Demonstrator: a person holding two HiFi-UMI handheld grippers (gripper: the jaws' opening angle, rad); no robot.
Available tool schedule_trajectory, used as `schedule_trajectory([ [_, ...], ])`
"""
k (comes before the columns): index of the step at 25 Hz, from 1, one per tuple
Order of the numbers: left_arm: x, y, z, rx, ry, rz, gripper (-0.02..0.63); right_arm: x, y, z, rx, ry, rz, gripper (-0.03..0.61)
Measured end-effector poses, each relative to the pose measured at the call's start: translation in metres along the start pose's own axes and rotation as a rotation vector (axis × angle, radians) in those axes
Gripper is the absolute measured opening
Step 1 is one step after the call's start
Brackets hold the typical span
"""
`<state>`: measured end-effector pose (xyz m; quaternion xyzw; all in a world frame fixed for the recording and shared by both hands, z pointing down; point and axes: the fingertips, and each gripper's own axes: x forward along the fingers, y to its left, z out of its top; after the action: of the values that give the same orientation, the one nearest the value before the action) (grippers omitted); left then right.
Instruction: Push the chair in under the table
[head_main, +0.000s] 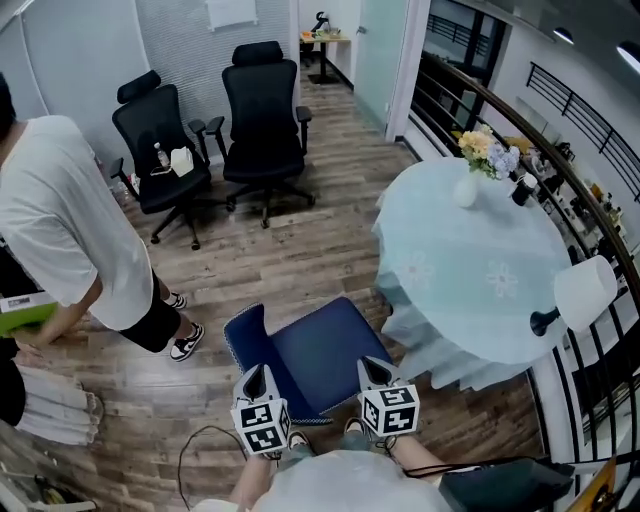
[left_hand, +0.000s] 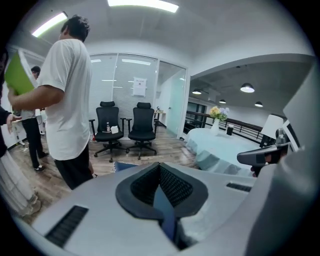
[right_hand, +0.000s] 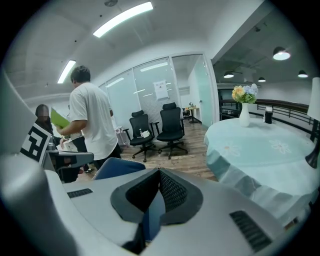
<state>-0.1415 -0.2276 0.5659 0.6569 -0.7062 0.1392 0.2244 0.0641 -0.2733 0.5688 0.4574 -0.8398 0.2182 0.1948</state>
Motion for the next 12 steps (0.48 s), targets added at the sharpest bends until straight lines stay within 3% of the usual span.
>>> schedule_trajectory([
  [7, -0.003, 0.042, -0.013, -0.076, 0.012, 0.100, 0.007, 0.011, 0.010, 0.002, -0.039, 0.032, 0.032, 0.017],
  [12, 0.003, 0.064, -0.036, -0.144, 0.058, 0.123, 0.099, 0.022, 0.016, -0.001, -0.065, 0.063, 0.043, 0.017],
])
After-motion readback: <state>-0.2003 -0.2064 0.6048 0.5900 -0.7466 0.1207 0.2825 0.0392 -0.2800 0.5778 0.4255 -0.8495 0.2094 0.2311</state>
